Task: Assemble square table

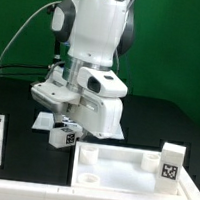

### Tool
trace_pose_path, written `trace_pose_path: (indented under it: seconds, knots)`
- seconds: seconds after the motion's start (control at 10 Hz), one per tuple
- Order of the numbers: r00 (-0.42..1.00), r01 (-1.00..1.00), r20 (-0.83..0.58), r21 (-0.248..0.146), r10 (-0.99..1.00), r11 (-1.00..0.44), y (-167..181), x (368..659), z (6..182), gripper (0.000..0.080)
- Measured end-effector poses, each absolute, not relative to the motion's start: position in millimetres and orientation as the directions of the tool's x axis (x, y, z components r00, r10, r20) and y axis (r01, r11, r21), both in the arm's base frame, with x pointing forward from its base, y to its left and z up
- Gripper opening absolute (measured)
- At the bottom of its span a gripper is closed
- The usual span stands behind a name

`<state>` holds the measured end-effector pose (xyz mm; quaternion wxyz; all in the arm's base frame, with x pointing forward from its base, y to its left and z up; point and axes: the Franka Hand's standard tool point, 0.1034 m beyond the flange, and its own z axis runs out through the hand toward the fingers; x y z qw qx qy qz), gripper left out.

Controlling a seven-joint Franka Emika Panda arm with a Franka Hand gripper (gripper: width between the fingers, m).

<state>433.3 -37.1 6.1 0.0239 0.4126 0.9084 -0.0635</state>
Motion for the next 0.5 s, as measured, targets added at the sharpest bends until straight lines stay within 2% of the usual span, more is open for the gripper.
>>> trace_pose_path:
  seconds: [0.3,0.5]
  knots:
    - [-0.648,0.761,-0.099,-0.093,0.755,0.642,-37.3,434.3,7.4,0.0648]
    - [-0.517,0.856,-0.137,-0.063,0.845,0.513,-31.4,445.9,28.0,0.0648]
